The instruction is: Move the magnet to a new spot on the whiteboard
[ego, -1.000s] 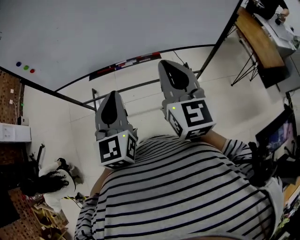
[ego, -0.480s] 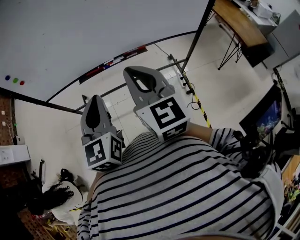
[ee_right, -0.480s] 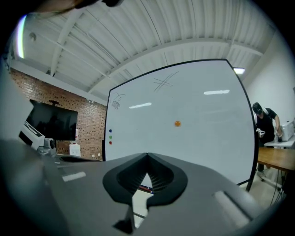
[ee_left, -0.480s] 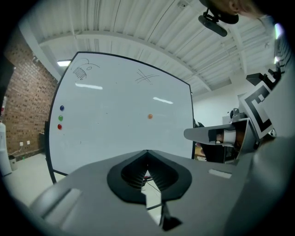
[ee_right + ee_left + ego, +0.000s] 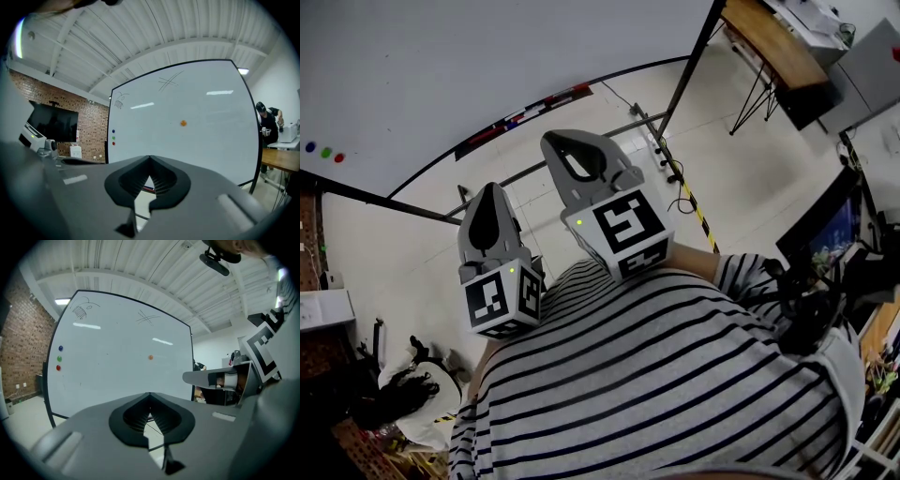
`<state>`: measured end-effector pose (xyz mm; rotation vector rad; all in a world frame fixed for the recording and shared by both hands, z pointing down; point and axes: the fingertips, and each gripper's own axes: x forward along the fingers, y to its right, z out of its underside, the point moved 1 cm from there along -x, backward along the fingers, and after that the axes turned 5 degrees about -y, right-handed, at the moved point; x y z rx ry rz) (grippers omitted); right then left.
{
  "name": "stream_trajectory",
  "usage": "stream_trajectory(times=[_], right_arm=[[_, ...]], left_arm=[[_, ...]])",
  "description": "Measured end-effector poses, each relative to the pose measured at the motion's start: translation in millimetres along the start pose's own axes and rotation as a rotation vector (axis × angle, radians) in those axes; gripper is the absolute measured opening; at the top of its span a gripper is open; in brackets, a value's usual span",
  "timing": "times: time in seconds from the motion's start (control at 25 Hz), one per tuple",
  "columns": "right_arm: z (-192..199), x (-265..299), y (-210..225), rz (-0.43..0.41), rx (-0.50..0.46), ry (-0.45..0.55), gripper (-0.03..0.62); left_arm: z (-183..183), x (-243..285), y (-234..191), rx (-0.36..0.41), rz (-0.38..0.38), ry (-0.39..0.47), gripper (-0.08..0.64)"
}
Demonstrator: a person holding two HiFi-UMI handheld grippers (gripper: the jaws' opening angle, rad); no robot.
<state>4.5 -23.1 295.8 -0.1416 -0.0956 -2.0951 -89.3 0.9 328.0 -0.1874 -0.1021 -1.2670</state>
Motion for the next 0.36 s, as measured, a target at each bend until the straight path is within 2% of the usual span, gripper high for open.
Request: stream_trajectory(times=[0.36], right_arm=[[-2.3,1.6,-10.0,-0.022,-0.012,0.006,0.005]], left_arm=[[1.0,-2.7,-5.4,0.002,-0.005,-0.009,0.015]])
